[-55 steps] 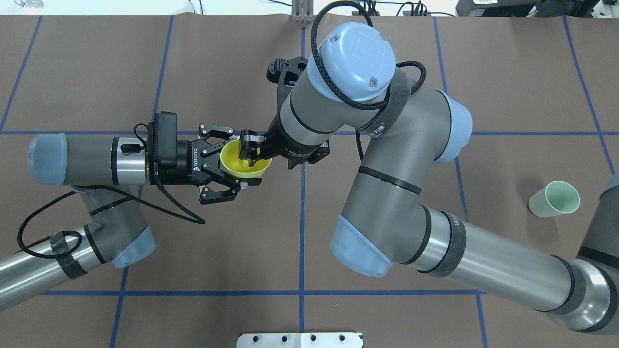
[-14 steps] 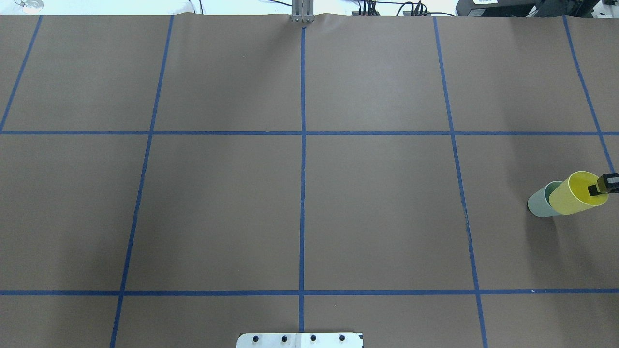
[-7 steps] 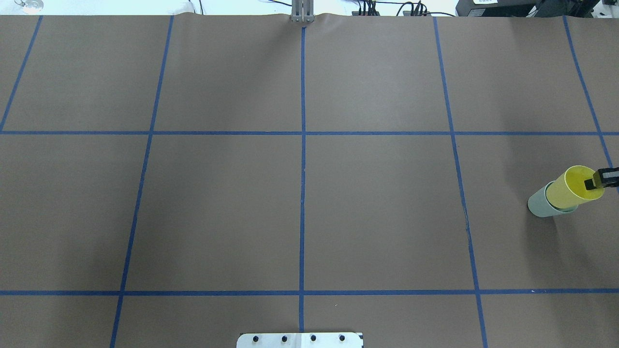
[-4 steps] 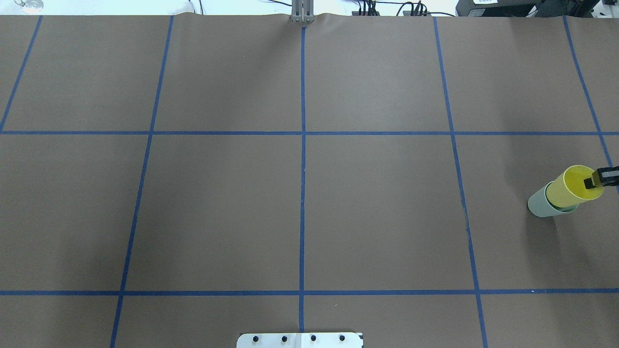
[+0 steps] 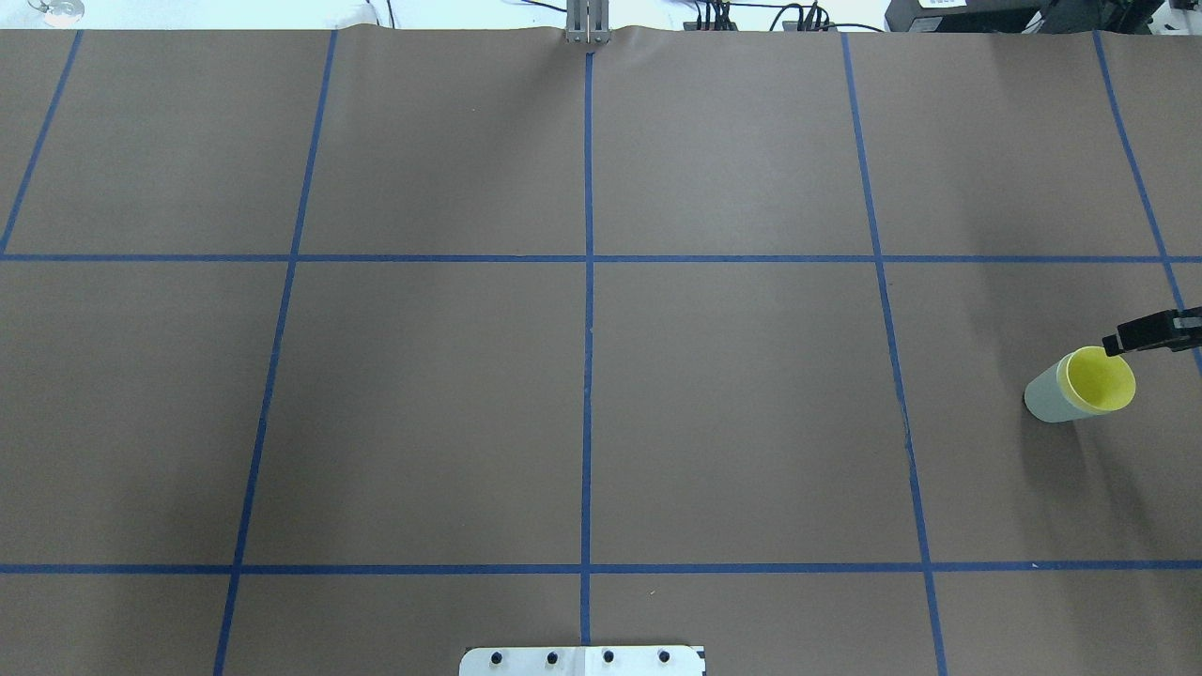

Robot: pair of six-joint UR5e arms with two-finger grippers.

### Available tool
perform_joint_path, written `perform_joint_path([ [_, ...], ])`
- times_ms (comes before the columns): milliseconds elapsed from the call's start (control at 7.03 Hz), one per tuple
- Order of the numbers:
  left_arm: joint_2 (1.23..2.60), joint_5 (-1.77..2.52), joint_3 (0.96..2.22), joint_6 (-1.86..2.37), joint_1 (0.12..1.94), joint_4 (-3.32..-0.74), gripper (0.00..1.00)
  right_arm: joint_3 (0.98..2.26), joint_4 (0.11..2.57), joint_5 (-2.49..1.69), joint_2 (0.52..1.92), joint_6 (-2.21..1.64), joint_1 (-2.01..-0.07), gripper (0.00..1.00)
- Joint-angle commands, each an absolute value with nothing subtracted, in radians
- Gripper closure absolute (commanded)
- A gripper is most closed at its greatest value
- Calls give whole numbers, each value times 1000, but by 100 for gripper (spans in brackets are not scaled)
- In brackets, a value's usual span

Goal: Transfer and stack yellow cup on green cup

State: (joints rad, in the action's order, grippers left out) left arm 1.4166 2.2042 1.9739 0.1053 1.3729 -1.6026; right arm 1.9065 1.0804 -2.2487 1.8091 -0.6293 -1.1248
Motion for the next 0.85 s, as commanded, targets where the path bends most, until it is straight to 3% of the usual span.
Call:
perform_joint_path([
  [0, 1410, 2214, 1961, 88, 1376, -1585, 0, 1904, 1278, -2261, 1772, -372, -1269, 0],
  [284, 1419, 2214, 1947, -184, 1484, -1428, 0, 1904, 1566, -2260, 1704, -26, -1458, 0],
  [711, 1420, 2215, 1835, -452, 1673, -1374, 0, 1881, 1667, -2243, 1748, 137, -1589, 0],
])
